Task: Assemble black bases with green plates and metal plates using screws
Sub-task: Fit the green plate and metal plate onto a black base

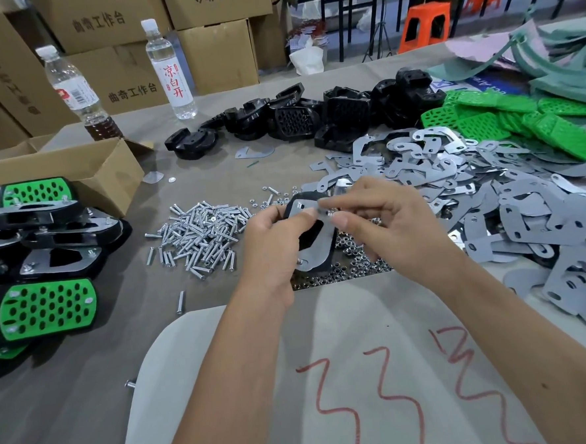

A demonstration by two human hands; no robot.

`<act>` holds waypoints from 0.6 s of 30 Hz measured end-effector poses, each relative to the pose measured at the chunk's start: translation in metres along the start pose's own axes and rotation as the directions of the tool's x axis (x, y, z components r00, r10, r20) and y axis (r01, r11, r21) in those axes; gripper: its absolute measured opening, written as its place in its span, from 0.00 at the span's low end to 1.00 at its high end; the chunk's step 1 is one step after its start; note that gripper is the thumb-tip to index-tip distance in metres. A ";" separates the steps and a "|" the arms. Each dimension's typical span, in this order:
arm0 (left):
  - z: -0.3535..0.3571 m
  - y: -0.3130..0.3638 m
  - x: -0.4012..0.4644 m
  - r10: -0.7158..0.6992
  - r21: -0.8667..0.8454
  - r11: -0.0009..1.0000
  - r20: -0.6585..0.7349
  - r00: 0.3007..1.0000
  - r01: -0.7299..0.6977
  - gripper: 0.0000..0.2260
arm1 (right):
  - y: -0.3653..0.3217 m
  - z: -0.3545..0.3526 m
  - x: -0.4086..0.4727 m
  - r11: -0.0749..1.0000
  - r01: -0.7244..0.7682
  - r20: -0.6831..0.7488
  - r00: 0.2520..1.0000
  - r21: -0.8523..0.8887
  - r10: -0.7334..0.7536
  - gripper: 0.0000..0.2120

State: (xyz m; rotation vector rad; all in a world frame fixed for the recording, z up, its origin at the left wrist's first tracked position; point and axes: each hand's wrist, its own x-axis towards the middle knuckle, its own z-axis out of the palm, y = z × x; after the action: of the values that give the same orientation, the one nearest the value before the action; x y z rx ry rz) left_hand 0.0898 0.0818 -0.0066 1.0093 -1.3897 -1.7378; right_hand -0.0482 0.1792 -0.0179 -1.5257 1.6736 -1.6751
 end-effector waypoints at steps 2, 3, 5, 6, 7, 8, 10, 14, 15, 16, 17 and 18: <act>-0.004 0.002 0.002 -0.036 -0.032 0.999 -0.041 0.998 0.035 0.02 | 0.000 0.000 -0.001 1.000 -0.009 -0.028 1.000 0.021 0.009 0.12; -0.006 0.002 0.002 -0.054 -0.052 0.997 -0.062 0.997 0.051 0.01 | 0.002 -0.001 -0.002 1.000 -0.002 -0.056 0.998 0.021 0.003 0.21; -0.008 0.003 0.004 -0.063 -0.070 0.996 -0.077 0.995 0.058 0.02 | 0.001 -0.002 -0.003 0.999 -0.001 -0.096 0.995 0.034 0.005 0.25; -0.008 0.003 0.005 -0.057 -0.068 0.996 -0.072 0.996 0.052 0.02 | 0.000 -0.001 -0.003 0.999 -0.012 -0.094 0.995 0.045 0.016 0.21; -0.007 0.003 0.004 -0.045 -0.059 0.997 -0.065 0.997 0.041 0.01 | -0.001 0.000 -0.004 0.997 -0.039 -0.071 0.997 0.061 0.043 0.14; -0.005 0.003 0.003 -0.034 -0.052 0.998 -0.064 0.997 0.031 0.01 | -0.001 0.002 -0.003 0.996 -0.066 -0.027 0.997 0.065 0.068 0.10; -0.005 0.001 0.003 -0.026 -0.038 0.999 -0.076 0.997 0.024 0.04 | -0.003 0.004 -0.004 0.995 -0.092 0.036 0.995 0.044 0.090 0.14; -0.008 0.003 0.005 -0.059 -0.071 0.996 -0.097 0.994 0.052 0.03 | -0.002 -0.004 -0.004 0.995 -0.036 -0.103 0.994 0.096 0.046 0.35; -0.009 0.003 0.006 -0.048 -0.056 0.998 -0.096 0.994 0.043 0.02 | 0.000 -0.004 -0.003 0.998 -0.006 -0.120 0.993 0.056 0.013 0.32; -0.007 0.003 0.005 -0.035 -0.035 0.999 -0.099 0.994 0.031 0.02 | 0.002 -0.003 -0.003 1.000 0.013 -0.124 0.992 -0.001 -0.013 0.26; -0.005 0.002 0.004 -0.008 0.001 1.000 -0.102 0.995 0.009 0.03 | 0.003 -0.001 -0.002 0.999 0.014 -0.121 0.992 -0.049 -0.019 0.17; -0.003 0.000 0.003 0.013 0.035 0.999 -0.103 0.995 -0.010 0.03 | 0.005 0.001 0.000 0.997 0.013 -0.102 0.995 -0.077 -0.021 0.08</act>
State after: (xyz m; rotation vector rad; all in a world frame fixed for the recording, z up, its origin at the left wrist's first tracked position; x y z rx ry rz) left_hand 0.0906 0.0775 -0.0071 1.0920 -1.3618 -1.6353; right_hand -0.0491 0.1778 -0.0223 -1.5154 1.8013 -1.7443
